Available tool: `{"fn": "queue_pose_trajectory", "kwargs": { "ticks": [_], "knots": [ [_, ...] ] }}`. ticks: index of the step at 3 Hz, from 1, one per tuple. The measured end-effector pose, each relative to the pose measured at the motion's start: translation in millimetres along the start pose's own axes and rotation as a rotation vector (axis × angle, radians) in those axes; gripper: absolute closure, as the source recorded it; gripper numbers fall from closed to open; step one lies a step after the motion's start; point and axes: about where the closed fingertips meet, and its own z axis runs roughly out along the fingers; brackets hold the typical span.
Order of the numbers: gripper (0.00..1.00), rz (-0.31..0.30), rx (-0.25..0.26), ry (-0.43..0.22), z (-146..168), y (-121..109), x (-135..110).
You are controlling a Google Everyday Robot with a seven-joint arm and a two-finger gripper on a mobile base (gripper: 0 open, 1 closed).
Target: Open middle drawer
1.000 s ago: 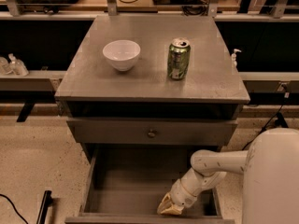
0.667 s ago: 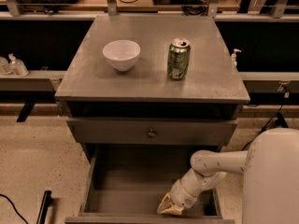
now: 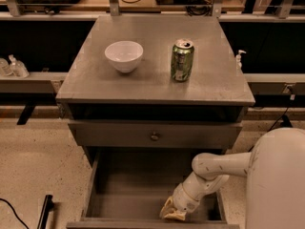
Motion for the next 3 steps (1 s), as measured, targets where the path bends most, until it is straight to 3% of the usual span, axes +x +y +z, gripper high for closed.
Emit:
{"fn": "queue_pose_trajectory", "kwargs": {
  "ticks": [1,2,3],
  "knots": [
    [0.84,-0.026,0.059,0.031,-8.6,-1.6,-7.8],
    [1.0,-0.088,0.162,0.071,-28.4,3.6,-24.4],
    [1.0,-0.141,0.219,0.079,-47.3,13.7,-36.9]
  ]
}}
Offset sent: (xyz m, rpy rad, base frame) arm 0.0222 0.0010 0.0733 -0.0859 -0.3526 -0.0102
